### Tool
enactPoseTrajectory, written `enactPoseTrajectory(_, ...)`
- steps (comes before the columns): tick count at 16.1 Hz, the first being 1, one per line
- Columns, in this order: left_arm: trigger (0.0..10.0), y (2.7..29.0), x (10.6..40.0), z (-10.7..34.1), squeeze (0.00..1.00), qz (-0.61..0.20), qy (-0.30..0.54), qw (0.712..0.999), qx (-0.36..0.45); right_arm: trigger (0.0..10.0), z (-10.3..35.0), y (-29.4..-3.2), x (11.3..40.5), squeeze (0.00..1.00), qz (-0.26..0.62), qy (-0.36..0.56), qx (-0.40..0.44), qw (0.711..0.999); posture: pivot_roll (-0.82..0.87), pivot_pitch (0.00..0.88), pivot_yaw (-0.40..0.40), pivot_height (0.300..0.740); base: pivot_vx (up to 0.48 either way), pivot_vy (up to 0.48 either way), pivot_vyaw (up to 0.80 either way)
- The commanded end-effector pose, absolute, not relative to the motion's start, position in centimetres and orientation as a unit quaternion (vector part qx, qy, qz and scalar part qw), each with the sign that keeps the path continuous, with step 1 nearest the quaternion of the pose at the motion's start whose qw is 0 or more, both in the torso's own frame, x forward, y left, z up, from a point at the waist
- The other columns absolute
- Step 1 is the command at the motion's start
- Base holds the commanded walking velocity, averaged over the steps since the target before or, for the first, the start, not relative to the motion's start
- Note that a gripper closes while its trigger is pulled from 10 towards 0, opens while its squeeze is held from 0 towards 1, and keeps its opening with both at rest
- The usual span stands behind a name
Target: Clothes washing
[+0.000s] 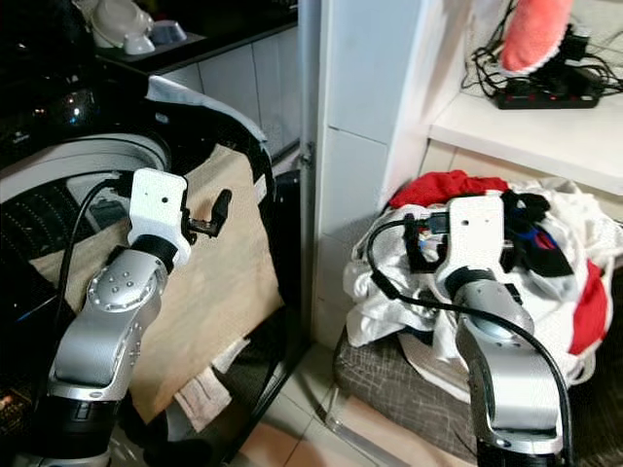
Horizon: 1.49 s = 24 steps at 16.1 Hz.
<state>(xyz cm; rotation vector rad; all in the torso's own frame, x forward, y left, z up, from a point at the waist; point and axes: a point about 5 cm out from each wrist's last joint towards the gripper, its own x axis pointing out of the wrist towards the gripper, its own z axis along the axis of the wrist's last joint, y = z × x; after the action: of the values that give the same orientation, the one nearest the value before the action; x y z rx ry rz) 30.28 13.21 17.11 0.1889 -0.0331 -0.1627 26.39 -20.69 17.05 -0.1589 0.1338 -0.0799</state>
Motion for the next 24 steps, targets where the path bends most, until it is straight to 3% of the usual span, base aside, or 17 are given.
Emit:
enactPoseTrajectory(1, 10.0, 13.0, 30.3, 17.3, 0.00, -0.090, -0.018, 0.991, 0.096, 10.0, 17.4, -21.2, 26.7, 0.00, -0.054, 0.062, -0.074, 0.994, -0.05, 0.000, 0.033, 0.740, 0.000, 0.000, 0.00)
enactPoseTrajectory(7, 10.0, 12.8, 30.4, 17.4, 0.00, -0.096, -0.019, 0.991, 0.096, 10.0, 17.9, -22.1, 27.0, 0.00, -0.077, 0.055, -0.099, 0.991, -0.05, 0.000, 0.034, 0.740, 0.000, 0.000, 0.00)
enactPoseTrajectory(9, 10.0, 12.8, 30.5, 17.4, 0.00, -0.091, -0.017, 0.991, 0.099, 10.0, 17.9, -23.5, 27.7, 0.00, -0.096, 0.059, -0.118, 0.987, -0.05, 0.000, 0.038, 0.740, 0.000, 0.000, 0.00)
enactPoseTrajectory(10, 10.0, 12.5, 30.4, 17.4, 0.00, -0.107, -0.021, 0.989, 0.104, 10.0, 18.1, -24.5, 28.0, 0.20, -0.108, 0.059, -0.103, 0.987, -0.06, 0.000, 0.042, 0.740, 0.000, 0.000, 0.00)
enactPoseTrajectory(11, 10.0, 11.7, 30.1, 17.8, 0.00, -0.148, -0.033, 0.984, 0.093, 10.0, 17.9, -25.4, 28.8, 1.00, -0.100, 0.085, -0.113, 0.985, -0.06, 0.000, 0.049, 0.740, 0.000, 0.000, 0.00)
enactPoseTrajectory(14, 10.0, 9.4, 28.5, 19.0, 0.00, -0.285, -0.065, 0.953, 0.079, 10.0, 18.0, -27.0, 29.8, 1.00, -0.110, 0.109, -0.109, 0.982, -0.05, 0.000, 0.045, 0.740, 0.000, 0.000, 0.00)
enactPoseTrajectory(24, 10.0, 9.6, 29.0, 19.6, 0.00, -0.282, -0.067, 0.952, 0.100, 10.0, 16.8, -32.3, 31.8, 1.00, -0.142, 0.147, -0.085, 0.975, -0.04, 0.000, 0.059, 0.740, 0.000, 0.000, 0.00)
